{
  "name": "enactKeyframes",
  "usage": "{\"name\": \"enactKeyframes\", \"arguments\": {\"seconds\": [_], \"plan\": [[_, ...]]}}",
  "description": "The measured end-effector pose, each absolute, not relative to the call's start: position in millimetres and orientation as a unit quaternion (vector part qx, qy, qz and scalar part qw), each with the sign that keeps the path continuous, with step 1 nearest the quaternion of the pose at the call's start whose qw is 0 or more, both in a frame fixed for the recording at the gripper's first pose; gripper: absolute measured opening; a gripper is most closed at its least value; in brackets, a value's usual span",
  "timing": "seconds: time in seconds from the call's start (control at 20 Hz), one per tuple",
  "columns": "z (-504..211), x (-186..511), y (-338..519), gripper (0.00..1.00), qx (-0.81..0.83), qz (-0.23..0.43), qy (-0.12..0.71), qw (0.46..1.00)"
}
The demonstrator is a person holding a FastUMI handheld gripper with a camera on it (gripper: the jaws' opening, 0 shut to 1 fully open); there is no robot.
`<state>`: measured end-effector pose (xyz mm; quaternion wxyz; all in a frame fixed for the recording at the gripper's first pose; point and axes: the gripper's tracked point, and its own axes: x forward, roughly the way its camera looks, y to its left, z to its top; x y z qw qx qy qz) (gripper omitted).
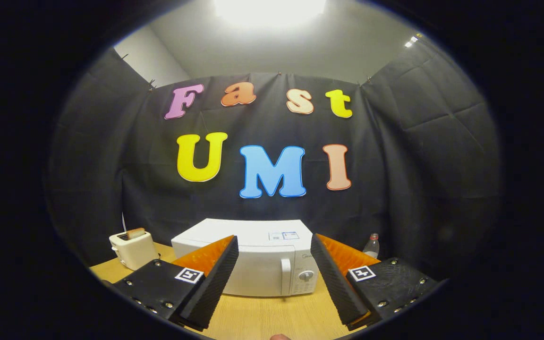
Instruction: Open the microwave, put the food inside, and close the microwave door.
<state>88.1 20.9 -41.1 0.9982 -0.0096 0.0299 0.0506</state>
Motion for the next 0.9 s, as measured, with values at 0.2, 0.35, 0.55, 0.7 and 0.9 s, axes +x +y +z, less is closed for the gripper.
{"name": "enactKeyframes", "arguments": {"seconds": [0.2, 0.35, 0.55, 0.7, 0.9], "plan": [[-63, 126, 19, 0.96, -0.013, 0.06, 0.046, 0.997], [-88, 152, 17, 0.96, -0.012, 0.062, 0.065, 0.996], [-125, 182, 12, 0.96, -0.012, 0.059, 0.096, 0.994], [-155, 201, 7, 0.96, -0.009, 0.056, 0.119, 0.991], [-191, 218, 4, 0.96, -0.006, 0.058, 0.15, 0.987]]}}
